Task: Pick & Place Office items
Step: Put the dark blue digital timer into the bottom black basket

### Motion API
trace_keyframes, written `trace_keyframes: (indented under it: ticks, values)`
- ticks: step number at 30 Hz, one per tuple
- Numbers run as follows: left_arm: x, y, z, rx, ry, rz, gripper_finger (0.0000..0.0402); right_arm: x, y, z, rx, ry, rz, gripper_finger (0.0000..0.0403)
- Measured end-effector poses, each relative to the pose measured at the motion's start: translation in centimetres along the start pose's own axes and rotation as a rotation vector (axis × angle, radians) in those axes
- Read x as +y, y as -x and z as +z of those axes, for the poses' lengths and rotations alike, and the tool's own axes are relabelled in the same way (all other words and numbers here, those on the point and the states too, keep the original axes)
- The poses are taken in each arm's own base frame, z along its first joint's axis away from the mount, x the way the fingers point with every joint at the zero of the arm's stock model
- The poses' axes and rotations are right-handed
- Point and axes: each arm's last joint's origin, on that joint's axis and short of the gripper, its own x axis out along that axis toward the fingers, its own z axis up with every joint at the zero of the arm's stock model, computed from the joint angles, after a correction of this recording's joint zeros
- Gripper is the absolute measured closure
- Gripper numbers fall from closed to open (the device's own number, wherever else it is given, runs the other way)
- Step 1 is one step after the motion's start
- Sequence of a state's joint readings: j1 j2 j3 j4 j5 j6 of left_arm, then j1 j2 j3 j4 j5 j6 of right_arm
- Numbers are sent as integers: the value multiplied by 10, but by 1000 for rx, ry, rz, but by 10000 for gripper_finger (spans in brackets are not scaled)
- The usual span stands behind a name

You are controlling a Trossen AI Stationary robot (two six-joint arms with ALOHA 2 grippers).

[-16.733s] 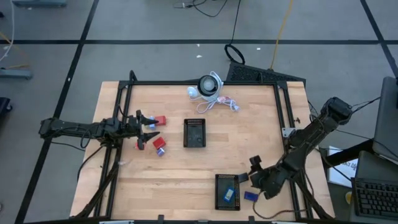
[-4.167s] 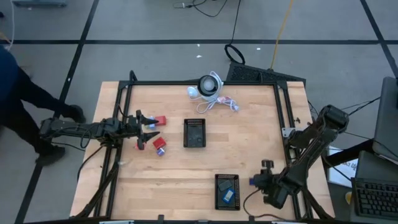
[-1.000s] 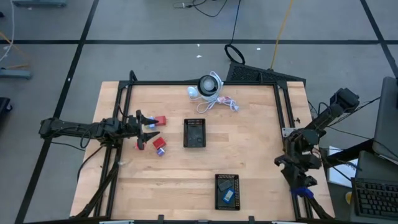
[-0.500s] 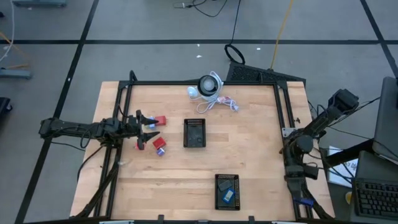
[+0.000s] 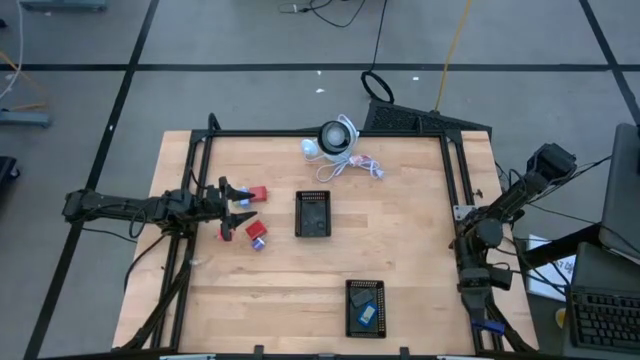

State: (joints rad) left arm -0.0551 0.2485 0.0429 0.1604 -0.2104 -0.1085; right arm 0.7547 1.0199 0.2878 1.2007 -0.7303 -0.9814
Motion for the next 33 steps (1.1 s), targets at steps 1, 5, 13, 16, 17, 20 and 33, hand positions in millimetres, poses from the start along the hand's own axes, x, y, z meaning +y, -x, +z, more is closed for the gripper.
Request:
trace_keyframes:
  ticks: [1, 5, 13, 16, 17, 20, 33]
  values:
    - [0, 0, 0, 0, 0, 0, 135, 0, 0, 0, 0, 0, 0, 253]
    - [0, 0, 0, 0, 0, 0, 135, 0, 0, 0, 1, -1, 0, 253]
    - [0, 0, 0, 0, 0, 0, 135, 0, 0, 0, 1, -22, 0, 253]
    - [0, 0, 0, 0, 0, 0, 135, 0, 0, 0, 1, -27, 0, 253]
    - [0, 0, 0, 0, 0, 0, 135, 0, 0, 0, 1, -29, 0, 253]
    - [0, 0, 0, 0, 0, 0, 135, 0, 0, 0, 5, -67, -3, 253]
    - [0, 0, 0, 0, 0, 0, 135, -11, 4, -10, 294, -653, -461, 254]
